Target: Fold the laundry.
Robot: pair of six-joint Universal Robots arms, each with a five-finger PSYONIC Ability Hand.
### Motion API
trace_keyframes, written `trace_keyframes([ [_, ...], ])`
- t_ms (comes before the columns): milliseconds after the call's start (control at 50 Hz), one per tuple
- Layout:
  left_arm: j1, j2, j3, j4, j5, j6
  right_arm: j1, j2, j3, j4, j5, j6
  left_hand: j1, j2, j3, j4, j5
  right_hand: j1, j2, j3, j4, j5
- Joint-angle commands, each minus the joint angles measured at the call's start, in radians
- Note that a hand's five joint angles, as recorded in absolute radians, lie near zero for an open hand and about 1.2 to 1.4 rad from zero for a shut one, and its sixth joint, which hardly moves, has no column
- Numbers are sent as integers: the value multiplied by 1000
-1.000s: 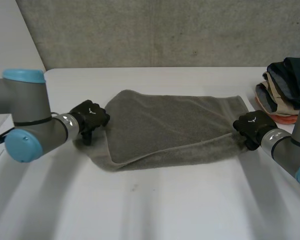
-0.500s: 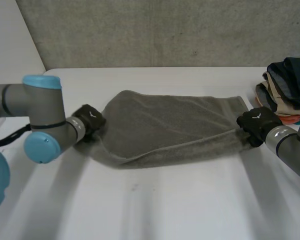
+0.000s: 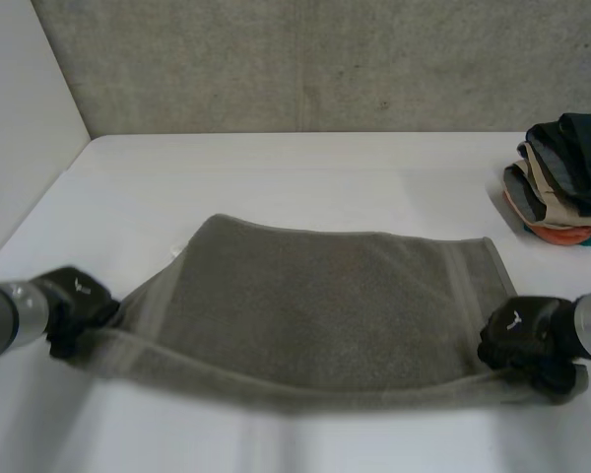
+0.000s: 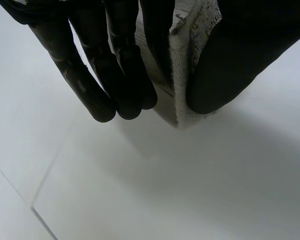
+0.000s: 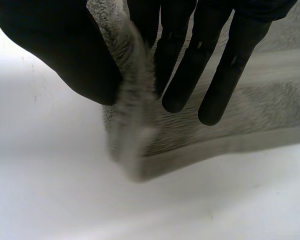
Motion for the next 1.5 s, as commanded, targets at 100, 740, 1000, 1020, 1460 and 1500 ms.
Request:
trace_keyframes([
  [100, -125, -209, 633, 117, -67, -367, 111, 133, -437, -290, 102, 392, 237, 200, 207, 202, 234, 270, 227, 205, 199, 208],
  [740, -64, -290, 638, 744, -66, -852, 157, 166, -450, -979, 114, 953, 237, 200, 207, 202, 234, 270, 227, 205, 199, 208],
  [1000, 11, -237, 235, 614, 88, -547, 87, 273, -267, -775, 93, 733, 237, 200, 207, 202, 234, 270, 227, 205, 199, 208],
  [1020, 20, -221, 210, 590, 92, -527, 80, 266, -258, -750, 93, 720, 237, 200, 207, 202, 234, 270, 227, 205, 199, 208],
  [1460, 113, 57, -36, 81, 214, -166, -30, 25, -38, -336, 55, 302, 237, 200, 207, 202, 234, 270, 227, 205, 199, 208],
  [1500, 82, 29, 9, 94, 195, -235, -15, 46, -62, -390, 53, 376, 237, 200, 207, 202, 234, 270, 227, 205, 199, 208],
])
